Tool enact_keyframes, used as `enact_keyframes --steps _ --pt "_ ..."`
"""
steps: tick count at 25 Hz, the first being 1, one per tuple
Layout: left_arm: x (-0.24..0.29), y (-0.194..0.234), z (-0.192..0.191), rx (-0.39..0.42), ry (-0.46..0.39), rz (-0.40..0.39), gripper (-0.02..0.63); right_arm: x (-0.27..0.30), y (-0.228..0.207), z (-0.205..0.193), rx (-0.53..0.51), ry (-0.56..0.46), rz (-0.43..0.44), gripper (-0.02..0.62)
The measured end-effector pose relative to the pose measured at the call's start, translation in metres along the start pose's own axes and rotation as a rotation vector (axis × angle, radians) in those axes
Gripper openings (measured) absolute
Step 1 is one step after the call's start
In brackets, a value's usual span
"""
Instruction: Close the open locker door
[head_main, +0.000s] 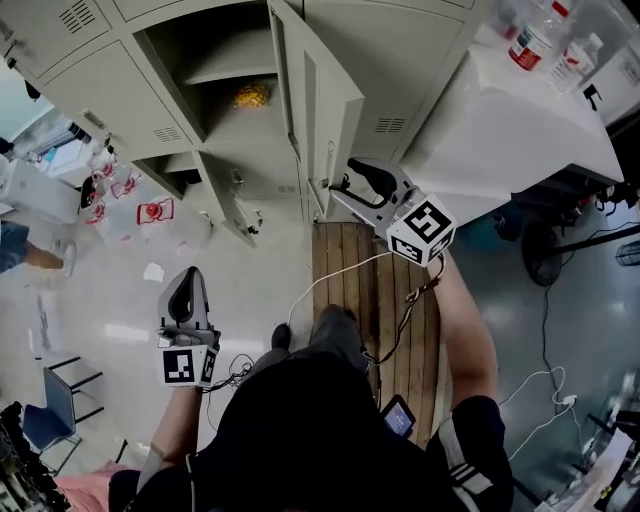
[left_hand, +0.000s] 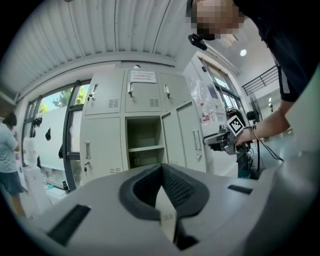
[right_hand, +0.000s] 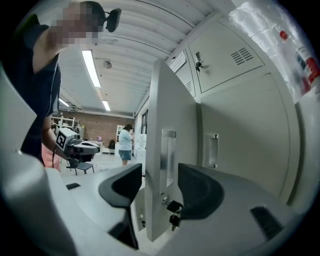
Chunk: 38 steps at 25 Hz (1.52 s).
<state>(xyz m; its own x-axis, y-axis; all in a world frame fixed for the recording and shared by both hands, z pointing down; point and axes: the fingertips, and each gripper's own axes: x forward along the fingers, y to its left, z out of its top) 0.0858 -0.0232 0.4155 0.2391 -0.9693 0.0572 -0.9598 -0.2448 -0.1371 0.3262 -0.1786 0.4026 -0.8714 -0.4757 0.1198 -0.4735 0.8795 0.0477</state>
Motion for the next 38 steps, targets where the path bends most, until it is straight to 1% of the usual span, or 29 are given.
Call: enact_keyframes --steps 3,6,7,10,12,20,26,32,35,38 --pt "0.0 -0.003 0.0 0.006 0.008 0.032 0.003 0.006 0.003 -0.005 0.002 0.001 0.077 0.222" --pt "0.0 -0.006 0.001 0.014 0.016 0.044 0.003 0.008 0.006 -0.004 0.003 -0.013 0.121 0.19" --pt "0.001 -0.007 0.001 0.017 0.017 0.046 0.003 0.009 0.007 -0.003 0.002 -0.02 0.133 0.189" --pt "0.002 -0.01 0.001 0.024 0.023 0.049 0.003 0.011 0.008 -0.003 0.0 -0.026 0.158 0.176" --pt "0.002 -0.011 0.0 0.027 0.029 0.051 0.003 0.012 0.01 -0.003 -0.006 -0.022 0.172 0.152" --pt "-0.001 -0.013 0.002 0.034 0.023 0.051 0.003 0.02 0.021 -0.001 -0.004 -0.009 0.231 0.147" --pt "-0.008 -0.002 0.0 0.027 0.021 0.064 0.003 0.028 0.03 0.001 0.001 -0.006 0.238 0.141" --pt "-0.016 0.012 -0.002 0.02 0.018 0.068 0.003 0.042 0.042 0.003 -0.003 0.008 0.225 0.137" --pt "-0.021 0.023 -0.002 0.015 0.012 0.066 0.003 0.054 0.052 0.005 -0.005 0.008 0.206 0.13" --pt "-0.028 0.04 -0.003 0.015 0.007 0.066 0.003 0.068 0.061 0.008 0.0 0.003 0.167 0.127"
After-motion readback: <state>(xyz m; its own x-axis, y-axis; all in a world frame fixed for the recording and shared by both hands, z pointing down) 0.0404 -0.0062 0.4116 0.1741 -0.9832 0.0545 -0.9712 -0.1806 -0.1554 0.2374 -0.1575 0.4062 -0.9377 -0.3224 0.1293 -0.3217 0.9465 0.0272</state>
